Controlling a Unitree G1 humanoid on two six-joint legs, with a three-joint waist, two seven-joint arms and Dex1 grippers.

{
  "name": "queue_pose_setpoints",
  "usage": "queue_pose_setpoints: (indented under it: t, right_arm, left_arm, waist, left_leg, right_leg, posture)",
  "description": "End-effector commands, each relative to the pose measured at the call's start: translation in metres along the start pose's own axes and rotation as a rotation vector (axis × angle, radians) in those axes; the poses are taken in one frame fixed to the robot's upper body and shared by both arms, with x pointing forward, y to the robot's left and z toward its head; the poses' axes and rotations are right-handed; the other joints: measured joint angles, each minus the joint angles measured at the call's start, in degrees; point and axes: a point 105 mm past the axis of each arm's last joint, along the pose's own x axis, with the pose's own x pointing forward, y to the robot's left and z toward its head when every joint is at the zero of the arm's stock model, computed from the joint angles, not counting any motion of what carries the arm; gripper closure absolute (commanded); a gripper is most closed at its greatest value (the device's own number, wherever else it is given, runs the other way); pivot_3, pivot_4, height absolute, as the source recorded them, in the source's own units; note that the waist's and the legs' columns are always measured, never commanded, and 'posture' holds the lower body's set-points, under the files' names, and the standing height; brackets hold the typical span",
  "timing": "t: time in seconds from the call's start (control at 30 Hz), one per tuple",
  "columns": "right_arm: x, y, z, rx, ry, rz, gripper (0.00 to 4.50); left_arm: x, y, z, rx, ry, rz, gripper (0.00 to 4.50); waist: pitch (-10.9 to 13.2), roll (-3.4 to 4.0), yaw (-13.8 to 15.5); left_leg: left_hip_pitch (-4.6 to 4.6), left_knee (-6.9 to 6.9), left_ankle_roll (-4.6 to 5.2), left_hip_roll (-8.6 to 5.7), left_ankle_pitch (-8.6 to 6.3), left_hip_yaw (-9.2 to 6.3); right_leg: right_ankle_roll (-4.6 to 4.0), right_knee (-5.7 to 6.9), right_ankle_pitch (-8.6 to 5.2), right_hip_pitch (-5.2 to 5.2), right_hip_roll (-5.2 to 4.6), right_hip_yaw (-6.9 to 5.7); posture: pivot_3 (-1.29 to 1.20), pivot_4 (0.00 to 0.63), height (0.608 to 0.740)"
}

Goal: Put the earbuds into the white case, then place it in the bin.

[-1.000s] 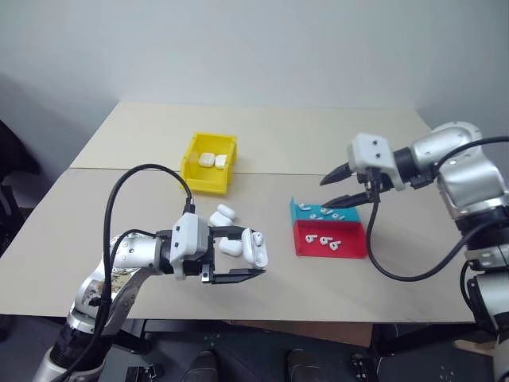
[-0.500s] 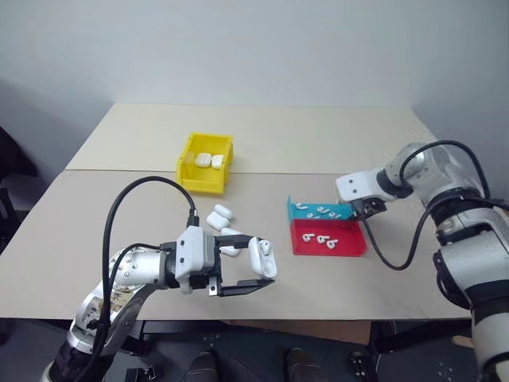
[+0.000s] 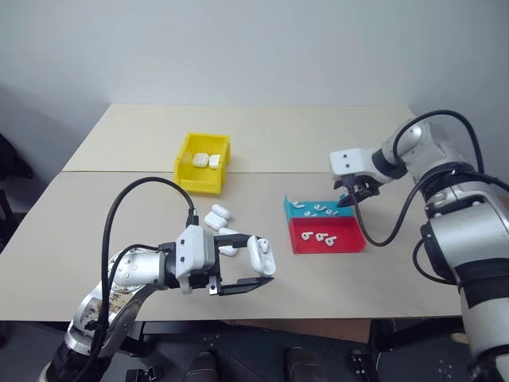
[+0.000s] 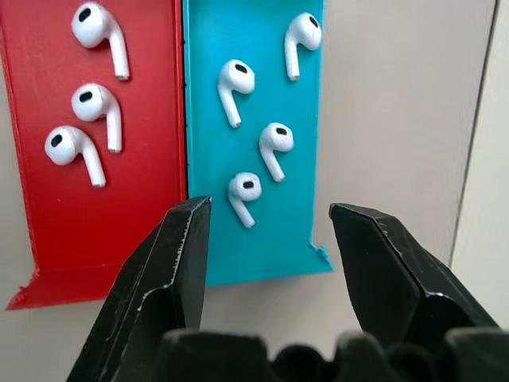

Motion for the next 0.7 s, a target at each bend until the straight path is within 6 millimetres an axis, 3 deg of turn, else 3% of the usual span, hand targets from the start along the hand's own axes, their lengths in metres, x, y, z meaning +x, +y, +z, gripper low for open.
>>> queue_pose_setpoints:
  t: [0.03,0.7]
  right_arm:
    - [-0.003,-0.009,0.005,-0.005,0.008,-0.058,1.64]
    - [0.024,0.003,-0.008,0.002,0.037,-0.057,1.64]
  left_arm:
    - [-0.002,0.001,0.010,0.043,-0.011,0.005,1.68]
    - [-0.004,0.000,0.008,0.067,0.017,-0.012,1.68]
  waist:
    - [0.01,0.01,-0.04]
    - [0.03,0.04,-0.10]
  left_leg:
    - [0.00,0.00,0.00,0.00,0.00,-0.01]
    - [0.13,0.03,-0.01,0.00,0.02,-0.18]
  right_leg:
    - [0.00,0.01,0.00,-0.01,0.00,0.00]
    - [-0.09,0.37,-0.08,0.00,0.11,0.00]
  posture:
    - [0.00,0.150,0.740]
    - [0.00,0.150,0.740]
